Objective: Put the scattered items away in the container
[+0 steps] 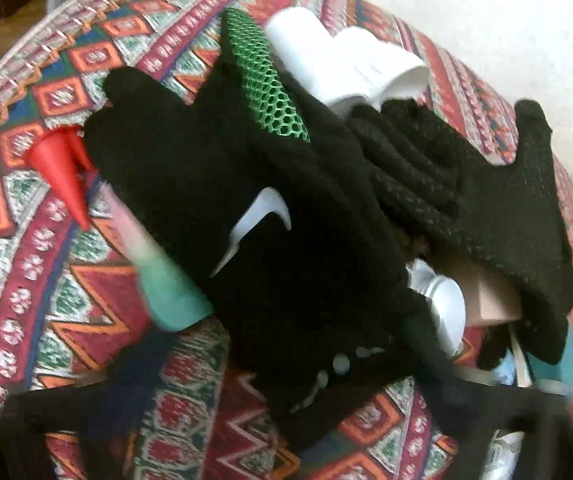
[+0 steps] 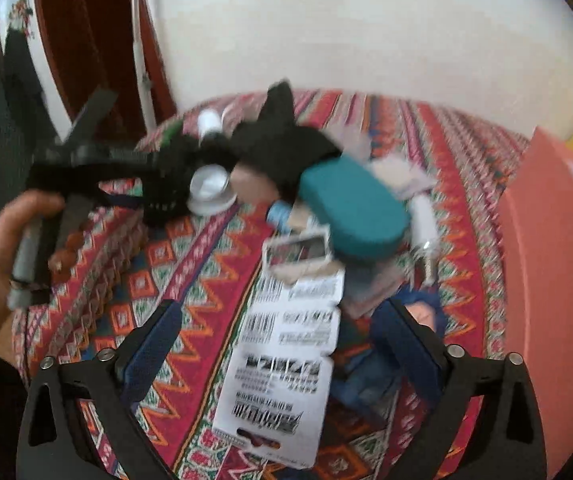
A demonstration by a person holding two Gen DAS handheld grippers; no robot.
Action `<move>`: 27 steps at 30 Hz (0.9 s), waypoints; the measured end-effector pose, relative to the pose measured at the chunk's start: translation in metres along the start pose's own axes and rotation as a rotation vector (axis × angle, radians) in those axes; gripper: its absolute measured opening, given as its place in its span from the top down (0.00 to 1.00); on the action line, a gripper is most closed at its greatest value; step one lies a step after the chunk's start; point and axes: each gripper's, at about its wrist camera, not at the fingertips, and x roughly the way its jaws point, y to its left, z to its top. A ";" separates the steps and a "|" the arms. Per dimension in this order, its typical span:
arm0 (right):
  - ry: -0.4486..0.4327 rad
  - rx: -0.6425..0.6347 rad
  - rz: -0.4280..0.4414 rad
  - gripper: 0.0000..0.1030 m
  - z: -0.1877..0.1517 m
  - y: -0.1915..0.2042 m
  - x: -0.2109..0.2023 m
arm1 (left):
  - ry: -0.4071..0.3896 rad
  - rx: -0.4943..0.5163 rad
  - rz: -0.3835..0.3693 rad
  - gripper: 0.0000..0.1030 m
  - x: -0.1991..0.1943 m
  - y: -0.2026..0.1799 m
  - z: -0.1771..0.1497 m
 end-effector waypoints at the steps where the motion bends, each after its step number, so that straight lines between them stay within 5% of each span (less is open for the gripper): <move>1: -0.013 0.004 -0.002 0.17 0.005 -0.001 -0.002 | 0.014 -0.032 -0.032 0.79 0.000 0.004 -0.001; 3: -0.017 0.006 -0.003 0.30 0.019 0.001 0.003 | 0.033 -0.105 -0.103 0.91 -0.003 0.014 -0.004; 5: -0.015 -0.020 -0.008 0.34 0.038 0.008 0.015 | 0.047 -0.139 -0.130 0.91 -0.007 0.018 -0.008; 14: -0.006 -0.342 -0.205 0.33 0.092 0.076 0.107 | 0.041 -0.131 -0.150 0.91 -0.033 0.021 -0.016; 16: 0.005 -0.447 -0.292 0.50 0.097 0.089 0.129 | 0.037 -0.145 -0.174 0.91 -0.037 0.023 -0.012; 17: 0.017 -0.484 -0.319 0.91 0.100 0.092 0.138 | 0.033 -0.149 -0.185 0.91 -0.039 0.024 -0.011; 18: 0.026 -0.482 -0.311 0.91 0.103 0.091 0.139 | 0.024 -0.145 -0.187 0.91 -0.043 0.023 -0.009; 27: -0.206 -0.307 -0.136 0.91 0.092 0.079 0.005 | -0.169 -0.024 -0.155 0.91 -0.112 0.000 -0.012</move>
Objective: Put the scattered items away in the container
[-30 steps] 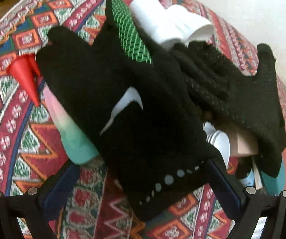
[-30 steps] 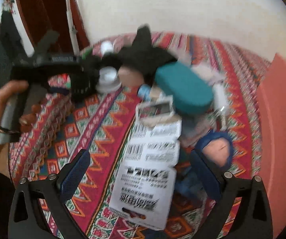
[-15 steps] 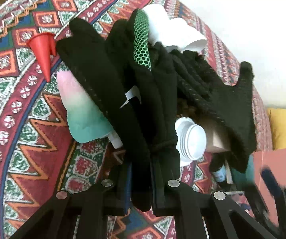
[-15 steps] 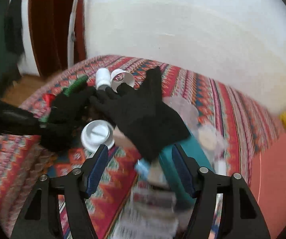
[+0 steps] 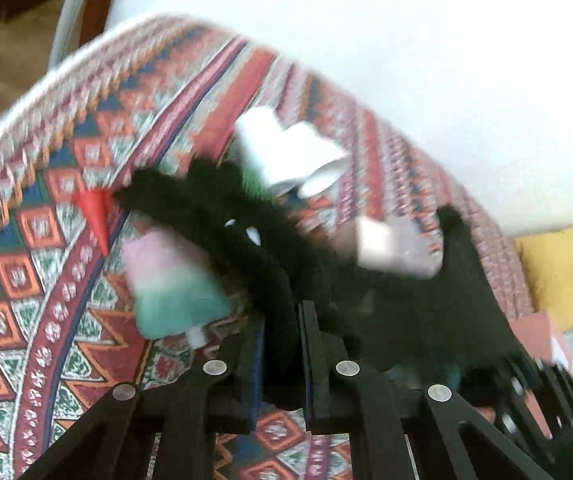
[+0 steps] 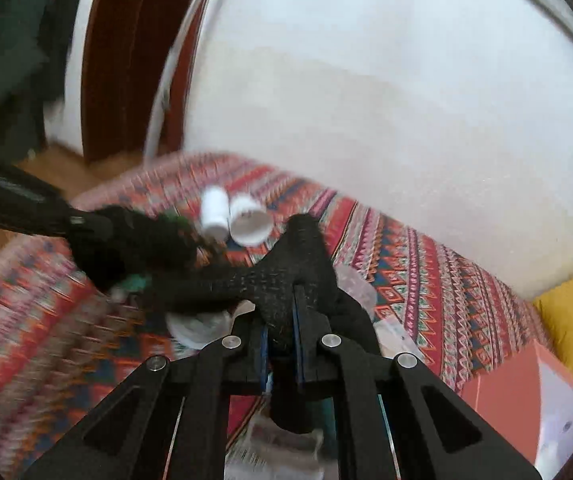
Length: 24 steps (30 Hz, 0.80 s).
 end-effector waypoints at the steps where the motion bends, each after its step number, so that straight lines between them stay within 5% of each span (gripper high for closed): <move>1: -0.028 0.025 0.012 0.91 -0.002 -0.003 -0.019 | -0.020 0.019 -0.005 0.91 -0.008 -0.006 0.000; 8: -0.180 0.118 0.049 0.91 -0.006 -0.021 -0.118 | -0.129 0.136 -0.051 0.91 -0.068 -0.048 -0.012; 12: -0.238 0.131 0.050 0.91 -0.003 -0.029 -0.151 | -0.111 0.175 0.009 0.90 -0.075 -0.061 -0.026; 13: -0.241 0.136 0.052 0.91 -0.003 -0.030 -0.154 | -0.092 0.168 0.025 0.87 -0.070 -0.059 -0.029; 15: -0.240 0.143 0.059 0.91 -0.004 -0.032 -0.159 | -0.030 0.103 0.031 0.42 -0.050 -0.044 -0.035; 16: -0.239 0.144 0.060 0.91 -0.005 -0.032 -0.161 | 0.004 0.064 0.021 0.35 -0.035 -0.034 -0.036; 24: -0.254 0.091 0.056 0.91 -0.005 -0.022 -0.161 | 0.142 -0.143 0.037 0.34 0.042 0.024 -0.035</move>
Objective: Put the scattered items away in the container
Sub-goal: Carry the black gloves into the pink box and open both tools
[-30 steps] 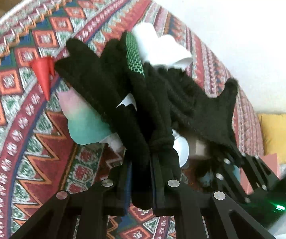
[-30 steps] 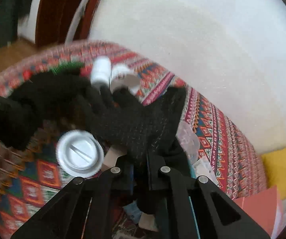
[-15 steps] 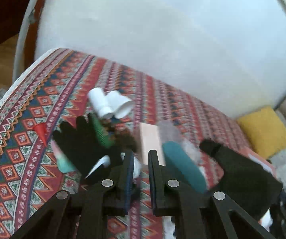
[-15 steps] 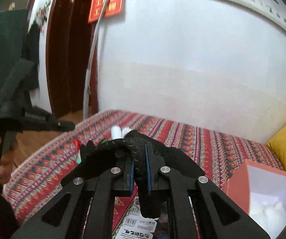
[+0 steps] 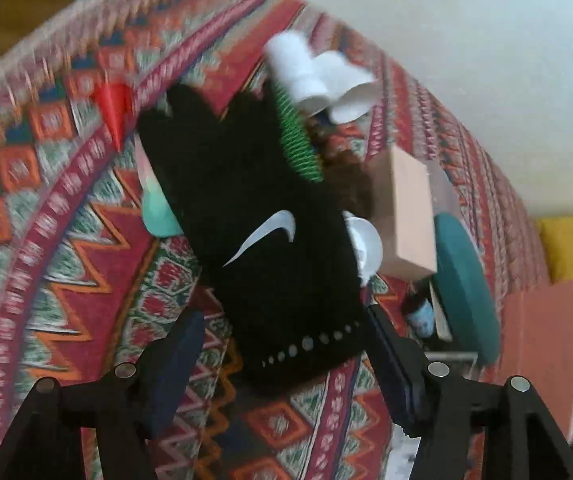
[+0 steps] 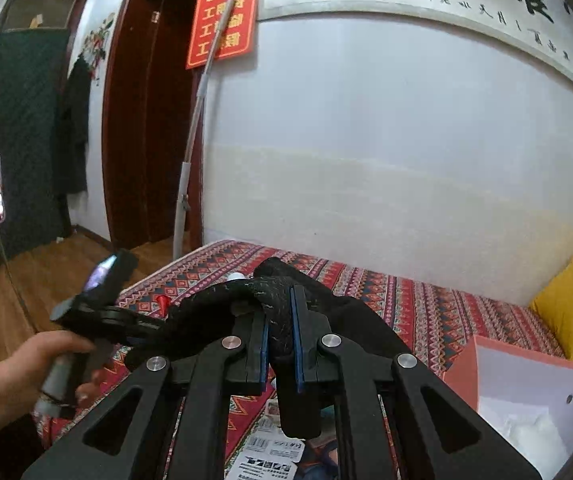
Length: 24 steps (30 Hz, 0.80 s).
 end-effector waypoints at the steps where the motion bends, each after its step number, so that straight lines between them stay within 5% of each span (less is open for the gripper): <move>1: 0.001 -0.002 0.000 0.91 0.000 0.000 0.002 | 0.011 -0.022 -0.003 0.34 0.008 0.005 0.003; 8: 0.055 0.042 0.004 0.91 -0.008 -0.013 0.029 | 0.004 -0.059 -0.040 0.21 0.036 0.017 0.013; 9: 0.061 0.045 0.003 0.91 -0.009 -0.015 0.033 | -0.003 -0.055 -0.048 0.27 0.035 0.016 0.013; 10: 0.066 0.047 0.002 0.91 -0.010 -0.016 0.036 | -0.009 -0.050 -0.056 0.44 0.034 0.015 0.013; 11: 0.068 0.046 0.000 0.91 -0.011 -0.017 0.039 | -0.015 -0.046 -0.064 0.98 0.033 0.014 0.013; 17: 0.061 0.043 -0.003 0.91 -0.010 -0.017 0.043 | -0.060 -0.017 -0.125 1.00 0.021 0.005 0.012; 24: 0.014 0.049 0.007 0.91 0.000 -0.010 0.028 | -0.206 0.089 -0.326 1.00 -0.075 -0.036 -0.005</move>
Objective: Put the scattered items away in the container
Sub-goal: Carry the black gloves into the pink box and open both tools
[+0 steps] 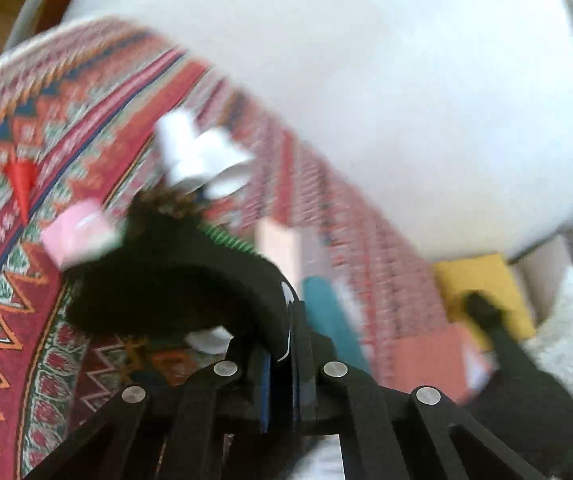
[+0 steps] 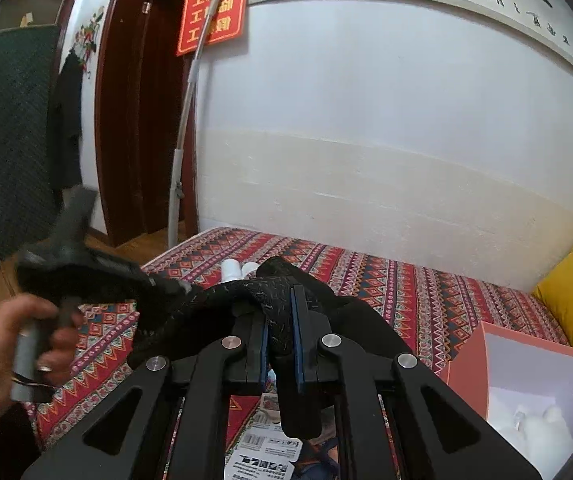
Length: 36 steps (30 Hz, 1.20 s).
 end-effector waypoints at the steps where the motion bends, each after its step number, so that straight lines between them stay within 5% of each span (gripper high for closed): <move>1: -0.007 0.001 0.002 0.91 0.001 0.001 -0.002 | -0.010 0.011 -0.019 1.00 -0.007 -0.007 0.000; 10: -0.069 0.012 0.013 0.91 0.014 0.008 -0.024 | -0.100 0.174 -0.135 1.00 -0.059 -0.094 -0.010; 17: -0.171 0.079 -0.066 0.91 0.025 -0.034 -0.082 | -0.086 0.320 -0.221 1.00 -0.058 -0.191 -0.032; 24: -0.254 0.236 -0.276 0.91 0.015 -0.138 -0.173 | 0.054 0.425 -0.326 0.99 0.006 -0.294 -0.068; 28: -0.258 0.348 -0.397 0.91 -0.010 -0.203 -0.218 | 0.155 0.467 -0.327 0.99 0.068 -0.338 -0.099; 33: -0.204 0.485 -0.473 0.91 -0.055 -0.290 -0.230 | 0.288 0.494 -0.297 0.99 0.150 -0.377 -0.137; 36: -0.133 0.548 -0.484 0.83 -0.081 -0.339 -0.197 | 0.373 0.514 -0.258 0.95 0.203 -0.397 -0.159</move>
